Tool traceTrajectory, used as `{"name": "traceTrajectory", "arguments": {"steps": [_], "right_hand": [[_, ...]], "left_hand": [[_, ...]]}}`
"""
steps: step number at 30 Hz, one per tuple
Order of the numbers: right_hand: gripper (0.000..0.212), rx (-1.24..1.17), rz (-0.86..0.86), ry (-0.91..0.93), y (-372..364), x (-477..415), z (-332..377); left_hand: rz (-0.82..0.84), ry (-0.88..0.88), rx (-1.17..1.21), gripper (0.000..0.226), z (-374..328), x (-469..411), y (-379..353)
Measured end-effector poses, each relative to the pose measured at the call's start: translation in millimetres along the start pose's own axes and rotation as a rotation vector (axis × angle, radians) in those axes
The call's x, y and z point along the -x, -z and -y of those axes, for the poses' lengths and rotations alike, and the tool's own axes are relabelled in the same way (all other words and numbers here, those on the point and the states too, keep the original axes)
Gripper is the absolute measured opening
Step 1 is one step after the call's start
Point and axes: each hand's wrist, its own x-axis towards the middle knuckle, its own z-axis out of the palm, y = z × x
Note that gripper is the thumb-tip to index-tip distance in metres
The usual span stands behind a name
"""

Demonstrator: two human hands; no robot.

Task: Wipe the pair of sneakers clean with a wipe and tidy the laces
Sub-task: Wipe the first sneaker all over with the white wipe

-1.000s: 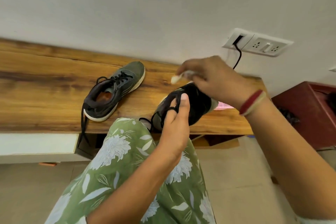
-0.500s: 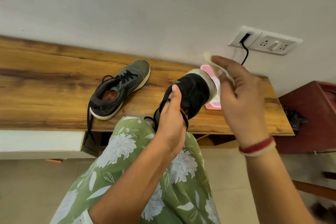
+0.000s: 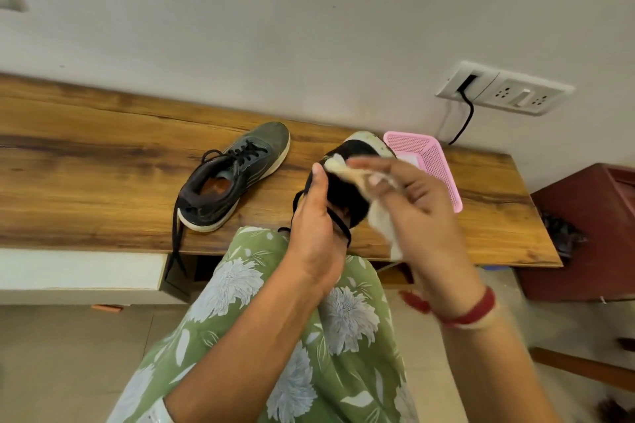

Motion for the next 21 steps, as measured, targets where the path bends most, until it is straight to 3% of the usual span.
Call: {"name": "traceTrajectory", "arguments": {"steps": [3, 6, 8, 13, 16, 18, 20, 21], "right_hand": [[0.029, 0.259, -0.186, 0.239, 8.3, -16.8, 7.9], [0.036, 0.702, -0.011, 0.347, -5.2, -20.7, -12.1], [0.034, 0.829, 0.072, 0.326, -12.6, -15.7, -23.5], [0.035, 0.741, 0.031, 0.273, -20.7, -2.7, -16.5], [0.028, 0.355, 0.076, 0.187, -13.1, -7.7, -8.7], [0.027, 0.165, -0.040, 0.161, -3.1, -17.0, -3.6], [0.030, 0.368, -0.156, 0.280, 2.6, -25.5, -6.8], [0.034, 0.524, -0.126, 0.325, 0.1, -28.0, -9.3]], "left_hand": [[0.013, -0.019, 0.009, 0.069, 0.1, -4.7, 1.6], [0.038, 0.001, -0.015, 0.065, 2.9, -2.7, -0.3], [0.040, 0.018, -0.023, 0.056, 3.0, -0.9, -1.2], [0.032, 0.014, -0.065, 0.054, 7.3, 0.1, -1.0], [0.019, 0.027, -0.029, 0.057, 4.6, 1.9, -3.7], [0.024, 0.001, -0.014, 0.062, 2.4, -1.9, -2.2], [0.053, -0.001, -0.022, 0.066, 1.3, -4.5, -1.2], [0.055, 0.005, -0.030, 0.065, 0.6, -4.1, -2.6]]}}
